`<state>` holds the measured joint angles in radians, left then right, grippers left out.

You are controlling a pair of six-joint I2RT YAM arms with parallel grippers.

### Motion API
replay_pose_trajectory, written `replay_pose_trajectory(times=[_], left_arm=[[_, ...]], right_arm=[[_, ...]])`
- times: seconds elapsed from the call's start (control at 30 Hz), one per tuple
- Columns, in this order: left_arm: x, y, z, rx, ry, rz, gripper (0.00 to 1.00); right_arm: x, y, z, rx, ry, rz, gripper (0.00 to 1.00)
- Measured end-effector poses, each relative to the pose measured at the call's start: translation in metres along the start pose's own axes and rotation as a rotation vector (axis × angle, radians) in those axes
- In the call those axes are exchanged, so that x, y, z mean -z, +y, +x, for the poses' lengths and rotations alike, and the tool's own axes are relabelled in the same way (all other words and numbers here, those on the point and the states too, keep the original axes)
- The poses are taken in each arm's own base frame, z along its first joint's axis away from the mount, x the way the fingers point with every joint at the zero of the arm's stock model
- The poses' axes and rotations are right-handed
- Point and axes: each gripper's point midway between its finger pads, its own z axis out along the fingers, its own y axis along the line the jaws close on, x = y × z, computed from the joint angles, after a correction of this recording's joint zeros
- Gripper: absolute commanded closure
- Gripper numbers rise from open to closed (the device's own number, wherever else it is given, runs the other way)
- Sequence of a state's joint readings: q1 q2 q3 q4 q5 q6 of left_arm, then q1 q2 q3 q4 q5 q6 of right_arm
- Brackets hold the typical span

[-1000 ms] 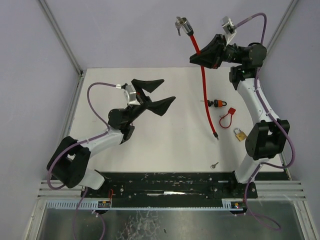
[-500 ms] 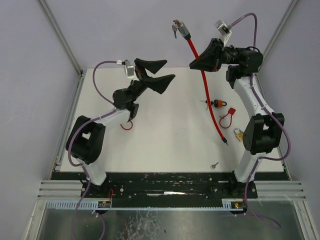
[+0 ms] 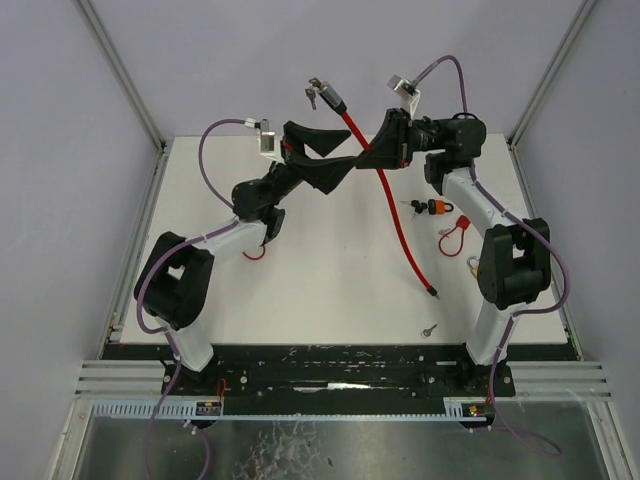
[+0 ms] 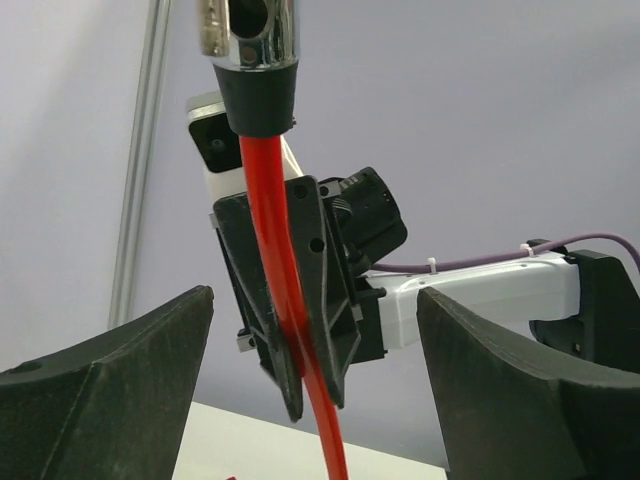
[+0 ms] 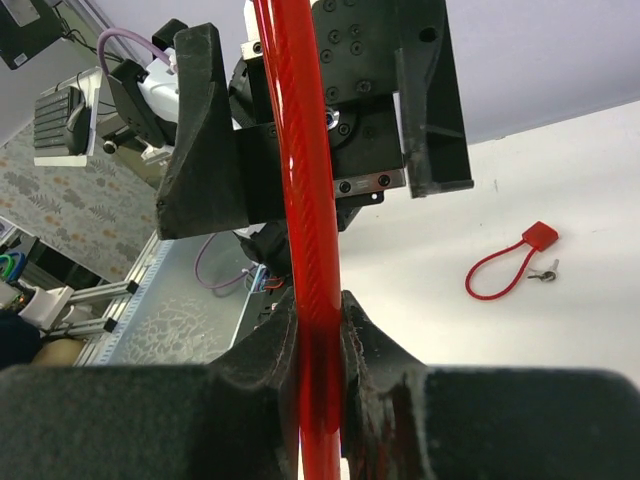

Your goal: Lock with the key

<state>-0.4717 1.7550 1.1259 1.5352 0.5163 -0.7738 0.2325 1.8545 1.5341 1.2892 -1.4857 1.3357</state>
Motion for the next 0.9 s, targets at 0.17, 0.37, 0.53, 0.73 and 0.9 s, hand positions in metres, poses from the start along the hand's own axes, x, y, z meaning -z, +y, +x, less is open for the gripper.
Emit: replay_pose_trajectory(times=[0.17, 0.37, 0.53, 0.73, 0.9], left_arm=[[-0.001, -0.003, 0.002, 0.029, -0.003, 0.001, 0.31], [-0.001, -0.005, 0.002, 0.072, -0.003, 0.002, 0.38], [-0.002, -0.003, 0.005, 0.090, -0.001, 0.002, 0.51], [-0.001, 0.000, 0.010, 0.098, 0.005, -0.005, 0.73], [0.000, 0.001, 0.010, 0.091, 0.006, -0.006, 0.98]], right_arm=[[-0.004, -0.002, 0.010, -0.014, 0.006, -0.010, 1.00], [-0.012, -0.003, 0.017, -0.012, 0.016, -0.031, 1.00], [-0.016, -0.004, 0.020, -0.010, 0.021, -0.040, 1.00], [-0.020, -0.002, 0.022, -0.006, 0.026, -0.052, 1.00], [-0.024, 0.000, 0.023, 0.002, 0.031, -0.062, 1.00]])
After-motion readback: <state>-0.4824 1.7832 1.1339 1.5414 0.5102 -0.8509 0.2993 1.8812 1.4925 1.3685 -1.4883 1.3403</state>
